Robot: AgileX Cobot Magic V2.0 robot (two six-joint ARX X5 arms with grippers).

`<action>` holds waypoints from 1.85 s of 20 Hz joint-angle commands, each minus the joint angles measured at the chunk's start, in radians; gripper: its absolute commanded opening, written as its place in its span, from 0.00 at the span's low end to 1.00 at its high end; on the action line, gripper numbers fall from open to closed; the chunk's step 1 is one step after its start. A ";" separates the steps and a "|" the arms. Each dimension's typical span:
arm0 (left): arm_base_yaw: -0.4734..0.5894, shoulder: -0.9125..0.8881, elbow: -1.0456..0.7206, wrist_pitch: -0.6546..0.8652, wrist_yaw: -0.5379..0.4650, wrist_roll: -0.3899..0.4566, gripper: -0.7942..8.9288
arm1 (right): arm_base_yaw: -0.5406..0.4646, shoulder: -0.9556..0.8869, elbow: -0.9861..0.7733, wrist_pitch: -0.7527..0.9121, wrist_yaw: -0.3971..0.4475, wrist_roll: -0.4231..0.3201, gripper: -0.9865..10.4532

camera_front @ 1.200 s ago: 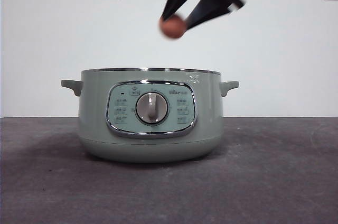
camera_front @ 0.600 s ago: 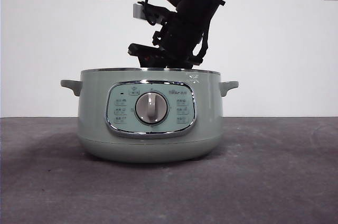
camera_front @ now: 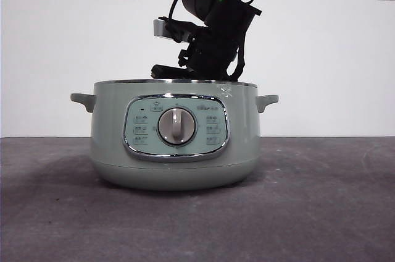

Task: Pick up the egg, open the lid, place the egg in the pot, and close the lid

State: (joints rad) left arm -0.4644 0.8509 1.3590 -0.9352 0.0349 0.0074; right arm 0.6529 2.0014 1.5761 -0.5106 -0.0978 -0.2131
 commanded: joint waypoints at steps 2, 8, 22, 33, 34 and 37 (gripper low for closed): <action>0.000 0.016 0.004 0.045 0.001 -0.003 0.07 | 0.002 -0.135 -0.004 0.003 0.130 0.066 0.53; -0.002 0.202 0.004 0.188 0.098 0.005 0.07 | -0.058 -0.597 -0.004 -0.161 0.288 0.119 0.53; -0.034 0.607 0.004 0.488 0.156 0.021 0.07 | -0.063 -1.122 -0.004 -0.327 0.287 0.188 0.53; -0.064 0.723 0.004 0.579 0.146 0.020 0.07 | -0.063 -1.173 -0.004 -0.483 0.280 0.216 0.53; -0.064 0.731 0.004 0.583 0.142 0.020 0.07 | -0.063 -1.173 -0.004 -0.491 0.280 0.216 0.53; -0.064 0.750 0.004 0.600 0.127 0.020 0.07 | -0.063 -1.173 -0.004 -0.503 0.279 0.216 0.53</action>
State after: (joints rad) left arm -0.5270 1.6058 1.3586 -0.3847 0.1623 0.0185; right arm 0.5888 0.8310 1.5761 -1.0195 0.1833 -0.0105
